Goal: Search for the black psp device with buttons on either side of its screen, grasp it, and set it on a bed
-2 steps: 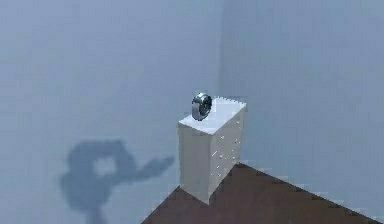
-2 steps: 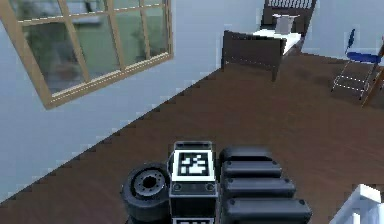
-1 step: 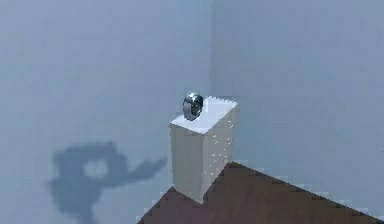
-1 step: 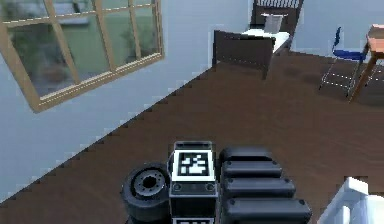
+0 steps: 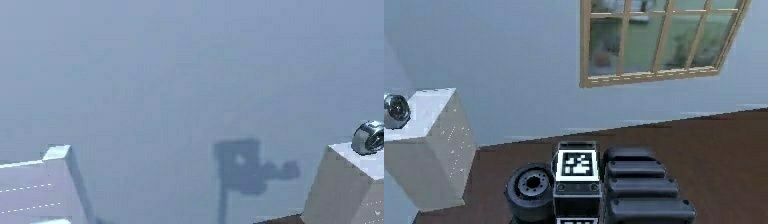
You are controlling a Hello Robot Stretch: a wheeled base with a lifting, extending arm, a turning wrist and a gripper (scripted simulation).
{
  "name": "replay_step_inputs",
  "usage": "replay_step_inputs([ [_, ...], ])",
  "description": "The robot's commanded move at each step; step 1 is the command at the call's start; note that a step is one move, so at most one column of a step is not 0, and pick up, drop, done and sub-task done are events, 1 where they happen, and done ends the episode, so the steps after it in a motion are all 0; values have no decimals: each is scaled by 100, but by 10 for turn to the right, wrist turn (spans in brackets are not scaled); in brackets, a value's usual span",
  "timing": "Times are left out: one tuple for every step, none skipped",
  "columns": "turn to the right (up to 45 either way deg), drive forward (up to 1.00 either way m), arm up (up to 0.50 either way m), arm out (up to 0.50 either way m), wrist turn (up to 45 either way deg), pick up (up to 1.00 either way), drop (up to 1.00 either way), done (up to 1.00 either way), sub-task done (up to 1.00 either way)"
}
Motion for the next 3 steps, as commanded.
replay_step_inputs([
  [-450, 0, 0, 0, 0, 0, 0, 0, 0],
  [-300, 0, 0, 0, 0, 0, 0, 0, 0],
  [450, 0, 0, 0, 0, 0, 0, 0, 0],
])
